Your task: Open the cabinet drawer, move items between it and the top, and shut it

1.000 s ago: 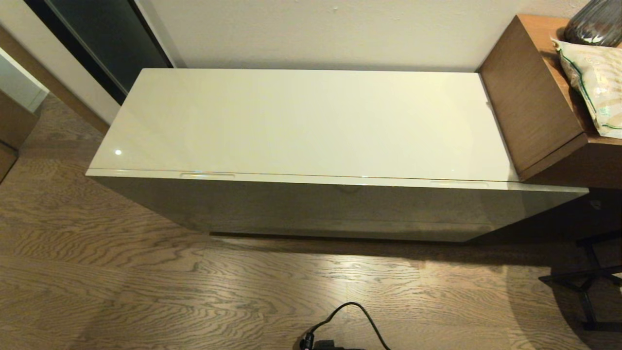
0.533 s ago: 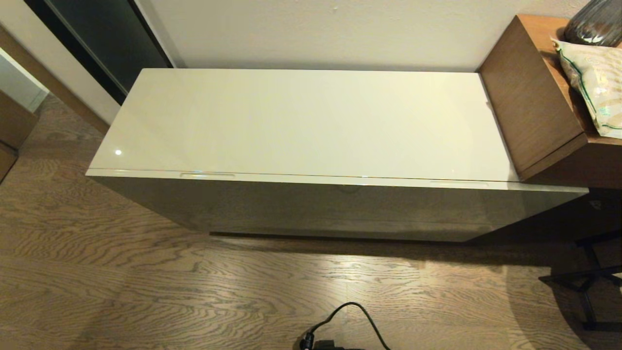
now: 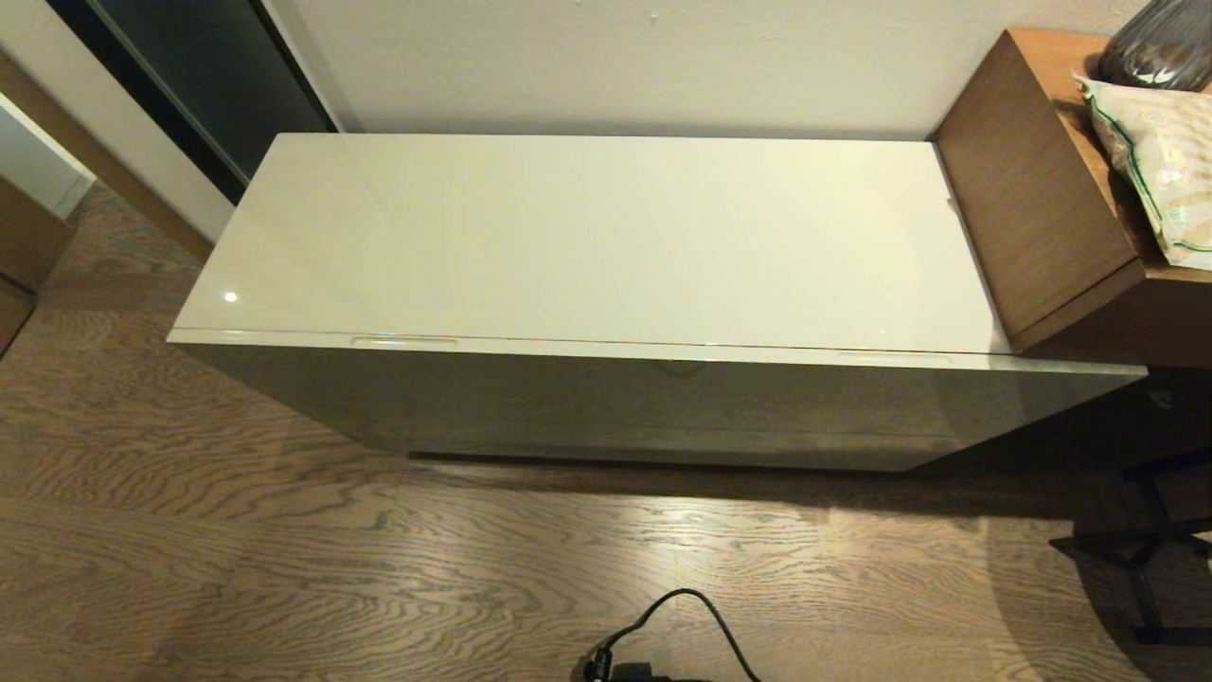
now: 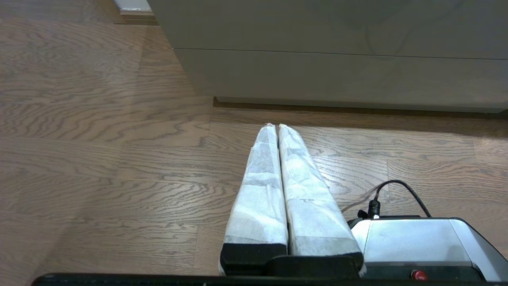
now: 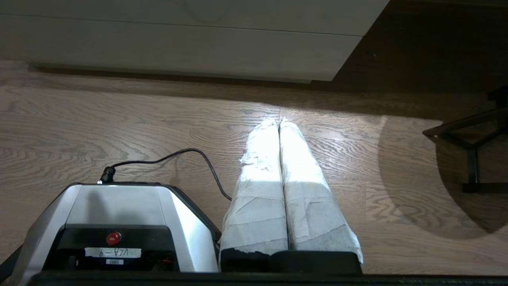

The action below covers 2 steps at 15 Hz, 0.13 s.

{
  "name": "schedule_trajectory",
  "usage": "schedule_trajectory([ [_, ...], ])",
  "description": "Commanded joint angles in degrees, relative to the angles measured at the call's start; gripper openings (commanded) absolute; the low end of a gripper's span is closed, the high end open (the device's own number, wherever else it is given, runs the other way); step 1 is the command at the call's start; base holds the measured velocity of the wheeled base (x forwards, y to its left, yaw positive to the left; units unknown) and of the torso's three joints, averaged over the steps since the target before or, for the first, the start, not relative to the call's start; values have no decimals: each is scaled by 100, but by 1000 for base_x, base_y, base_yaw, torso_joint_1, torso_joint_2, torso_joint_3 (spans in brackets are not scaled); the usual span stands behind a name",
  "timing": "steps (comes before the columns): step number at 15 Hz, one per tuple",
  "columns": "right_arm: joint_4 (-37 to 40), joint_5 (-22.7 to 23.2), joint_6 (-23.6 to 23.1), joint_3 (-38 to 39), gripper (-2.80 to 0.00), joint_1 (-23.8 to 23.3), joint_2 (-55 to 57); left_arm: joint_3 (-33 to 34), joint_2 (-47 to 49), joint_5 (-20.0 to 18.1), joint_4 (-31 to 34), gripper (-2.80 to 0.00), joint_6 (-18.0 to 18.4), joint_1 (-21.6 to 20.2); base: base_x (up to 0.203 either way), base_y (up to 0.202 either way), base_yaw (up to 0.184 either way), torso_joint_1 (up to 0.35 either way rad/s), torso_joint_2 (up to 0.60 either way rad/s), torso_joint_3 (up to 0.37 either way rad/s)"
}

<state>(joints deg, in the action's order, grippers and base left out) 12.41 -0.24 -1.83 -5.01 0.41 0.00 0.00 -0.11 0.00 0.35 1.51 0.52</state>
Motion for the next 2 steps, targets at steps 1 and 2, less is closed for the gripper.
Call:
schedule_trajectory([
  [1, 7, 7, -2, 0, -280, 2, 0, 0, 11, 0, 0, -280, -2, -8, 0, 0, 0, 0, 0, 0],
  [2, 7, 7, -2, 0, -280, 2, 0, 0, 11, 0, 0, -280, -2, 0, 0, 0, 0, 0, 0, 0],
])
